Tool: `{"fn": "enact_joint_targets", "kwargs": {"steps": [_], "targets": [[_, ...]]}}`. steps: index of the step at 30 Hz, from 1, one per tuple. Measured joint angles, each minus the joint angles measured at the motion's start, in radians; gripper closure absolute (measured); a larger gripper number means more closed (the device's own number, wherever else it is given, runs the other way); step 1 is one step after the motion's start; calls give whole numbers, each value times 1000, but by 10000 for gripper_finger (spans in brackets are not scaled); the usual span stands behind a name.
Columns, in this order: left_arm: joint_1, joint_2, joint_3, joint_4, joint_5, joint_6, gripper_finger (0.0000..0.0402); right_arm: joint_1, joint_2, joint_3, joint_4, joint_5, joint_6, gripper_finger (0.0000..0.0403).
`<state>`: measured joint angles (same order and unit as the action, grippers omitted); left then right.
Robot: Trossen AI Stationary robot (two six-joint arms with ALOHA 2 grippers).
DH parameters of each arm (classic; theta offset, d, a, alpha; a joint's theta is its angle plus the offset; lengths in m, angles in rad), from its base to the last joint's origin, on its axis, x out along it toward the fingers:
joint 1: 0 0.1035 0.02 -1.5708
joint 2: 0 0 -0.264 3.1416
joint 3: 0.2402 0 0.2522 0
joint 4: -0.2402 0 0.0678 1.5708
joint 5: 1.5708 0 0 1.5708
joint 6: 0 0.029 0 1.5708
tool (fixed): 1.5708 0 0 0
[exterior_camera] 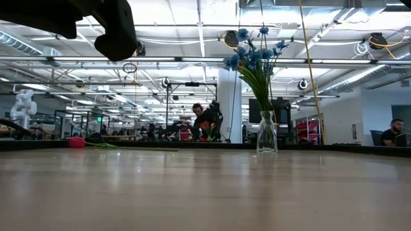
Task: Sort flowers into vase by color
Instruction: Put the red flowers into the transparent vase
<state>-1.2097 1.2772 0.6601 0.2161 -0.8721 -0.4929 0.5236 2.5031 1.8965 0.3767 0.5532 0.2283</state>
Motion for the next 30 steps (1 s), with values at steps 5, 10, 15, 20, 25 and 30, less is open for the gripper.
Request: {"fn": "enact_joint_targets", "kwargs": {"steps": [5, 10, 15, 20, 25, 30], "targets": [[-16, -10, 0, -6, 9, 0, 272, 0, 0, 0, -1, -1, -3, 239], [-38, -10, 0, -39, 35, -24, 272, -1, -2, 0, -6, -1, -11, 215], [-63, -10, 0, -67, 35, -26, 272, -1, -21, -2, -57, 17, -16, 199], [-74, -11, 0, -78, 33, -41, 272, 1, -68, -2, -197, 23, 20, 193], [-74, -12, 0, -124, 34, -127, 272, 15, -133, -1, -365, 24, 49, 193], [-74, -12, 0, -164, 34, -178, 272, 35, -180, -1, -487, 25, 59, 193]]}}
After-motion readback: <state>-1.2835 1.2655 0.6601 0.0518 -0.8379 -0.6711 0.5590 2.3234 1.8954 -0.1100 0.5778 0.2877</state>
